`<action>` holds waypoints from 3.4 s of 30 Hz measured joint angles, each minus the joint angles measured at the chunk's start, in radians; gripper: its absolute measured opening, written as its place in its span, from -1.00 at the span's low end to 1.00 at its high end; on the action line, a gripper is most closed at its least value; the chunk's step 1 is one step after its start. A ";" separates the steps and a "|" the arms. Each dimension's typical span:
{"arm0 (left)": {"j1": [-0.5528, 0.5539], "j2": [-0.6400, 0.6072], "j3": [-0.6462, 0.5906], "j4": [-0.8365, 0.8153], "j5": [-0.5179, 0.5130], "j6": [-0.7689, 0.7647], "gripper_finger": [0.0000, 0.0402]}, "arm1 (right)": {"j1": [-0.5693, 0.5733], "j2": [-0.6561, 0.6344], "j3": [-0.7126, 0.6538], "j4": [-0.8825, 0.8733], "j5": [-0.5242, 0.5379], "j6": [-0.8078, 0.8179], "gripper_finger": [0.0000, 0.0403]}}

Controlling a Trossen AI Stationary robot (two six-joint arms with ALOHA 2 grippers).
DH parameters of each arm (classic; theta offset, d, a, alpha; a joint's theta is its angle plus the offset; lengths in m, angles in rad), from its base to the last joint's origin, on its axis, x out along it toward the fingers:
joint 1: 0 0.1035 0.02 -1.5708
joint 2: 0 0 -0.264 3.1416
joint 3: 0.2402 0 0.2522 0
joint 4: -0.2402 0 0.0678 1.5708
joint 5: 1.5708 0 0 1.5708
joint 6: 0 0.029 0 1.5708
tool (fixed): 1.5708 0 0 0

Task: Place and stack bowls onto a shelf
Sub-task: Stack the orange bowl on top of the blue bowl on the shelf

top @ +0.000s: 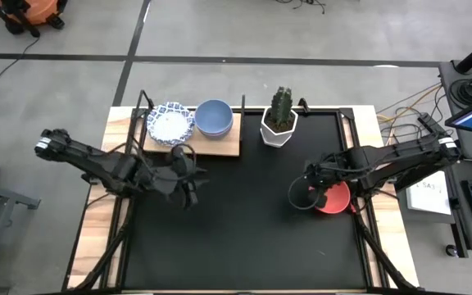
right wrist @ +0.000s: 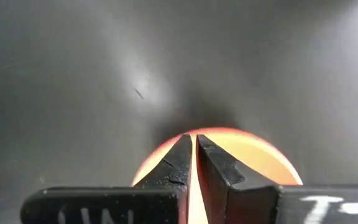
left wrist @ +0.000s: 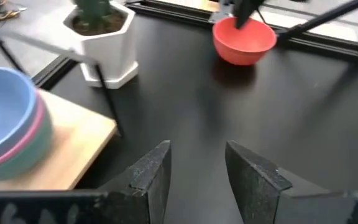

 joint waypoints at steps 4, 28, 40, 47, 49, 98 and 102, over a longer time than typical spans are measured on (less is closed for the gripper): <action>-0.024 0.055 0.000 0.038 0.000 0.028 -0.33 | 0.000 0.000 0.043 -0.148 0.001 0.116 -0.94; -0.199 0.117 -0.004 0.034 -0.368 -0.078 -0.33 | 0.021 0.042 0.132 -0.242 -0.154 0.433 -0.21; -0.243 0.117 -0.018 0.034 -0.370 -0.113 -0.33 | 0.050 0.190 0.092 -0.141 -0.168 0.447 -0.07; -0.248 0.117 -0.025 0.035 -0.370 -0.121 -0.33 | 0.050 0.323 0.090 -0.116 -0.110 0.379 -0.24; -0.248 0.117 -0.027 0.034 -0.370 -0.123 -0.33 | 0.050 0.359 0.090 -0.107 -0.101 0.369 -0.30; -0.328 0.117 -0.070 0.087 -0.497 -0.188 -0.33 | -0.274 0.511 0.534 0.937 0.094 -0.984 -0.94; -0.329 0.117 -0.070 0.086 -0.508 -0.187 -0.33 | -0.356 0.597 0.534 0.984 0.032 -0.982 -0.94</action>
